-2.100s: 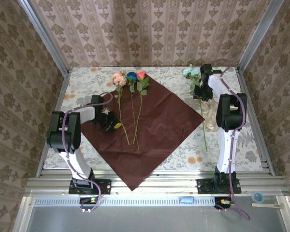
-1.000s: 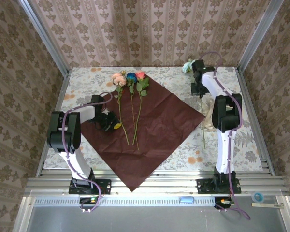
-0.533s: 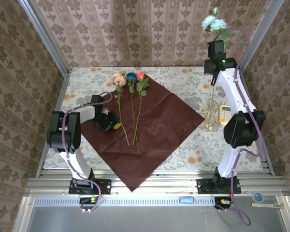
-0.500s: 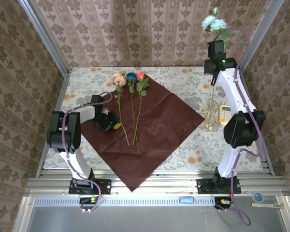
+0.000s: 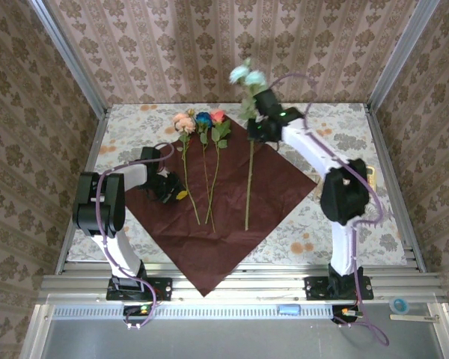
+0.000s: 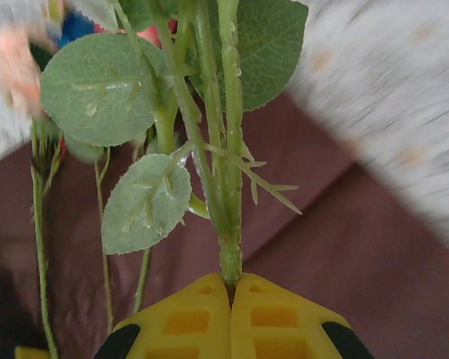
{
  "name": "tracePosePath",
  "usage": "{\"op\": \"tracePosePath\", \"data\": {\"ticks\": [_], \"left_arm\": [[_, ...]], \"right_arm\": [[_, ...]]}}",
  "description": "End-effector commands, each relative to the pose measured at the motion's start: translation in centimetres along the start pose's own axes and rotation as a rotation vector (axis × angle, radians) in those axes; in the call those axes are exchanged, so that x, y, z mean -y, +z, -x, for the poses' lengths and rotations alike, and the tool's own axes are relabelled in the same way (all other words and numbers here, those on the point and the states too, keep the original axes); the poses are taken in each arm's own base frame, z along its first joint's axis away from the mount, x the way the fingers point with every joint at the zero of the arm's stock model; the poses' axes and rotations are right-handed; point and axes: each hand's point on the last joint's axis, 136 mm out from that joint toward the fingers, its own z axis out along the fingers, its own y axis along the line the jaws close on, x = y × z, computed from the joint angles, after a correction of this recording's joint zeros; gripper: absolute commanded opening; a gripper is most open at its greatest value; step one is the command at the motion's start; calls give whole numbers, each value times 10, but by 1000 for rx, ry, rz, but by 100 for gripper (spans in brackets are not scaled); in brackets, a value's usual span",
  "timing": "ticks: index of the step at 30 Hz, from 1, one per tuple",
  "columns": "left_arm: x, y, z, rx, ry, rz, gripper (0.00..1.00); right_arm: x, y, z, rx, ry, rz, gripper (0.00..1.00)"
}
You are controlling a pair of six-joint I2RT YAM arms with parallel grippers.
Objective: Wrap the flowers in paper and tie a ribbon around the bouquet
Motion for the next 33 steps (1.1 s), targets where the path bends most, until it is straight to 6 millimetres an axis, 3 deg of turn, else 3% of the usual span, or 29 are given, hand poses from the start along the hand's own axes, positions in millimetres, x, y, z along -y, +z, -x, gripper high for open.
{"op": "tracePosePath", "data": {"ticks": [1, 9, 13, 18, 23, 25, 29, 33], "left_arm": [[-4, 1, -6, -15, 16, 16, 0], [-15, 2, -16, -25, -2, 14, 0], [-15, 2, -17, -28, 0, 11, 0], [-9, -2, -15, -21, 10, 4, 0], [7, -12, -11, -2, 31, -31, 0], [16, -18, -10, 10, 40, -47, 7], [23, -33, -6, 42, 54, -46, 18], [18, -44, -3, 59, 40, -47, 26]], "right_arm": [[-18, 35, -10, -97, 132, 75, 0], [-25, 96, -16, -187, 171, 98, 0], [-25, 117, -24, -221, 163, 105, 0], [-32, 127, -32, -269, 120, 136, 2], [-46, 103, -29, -265, 32, 162, 35], [-50, 86, -24, -248, 4, 160, 45], [-52, 56, -23, -226, -22, 153, 52], [-52, 32, -38, -224, -44, 137, 53]]}}
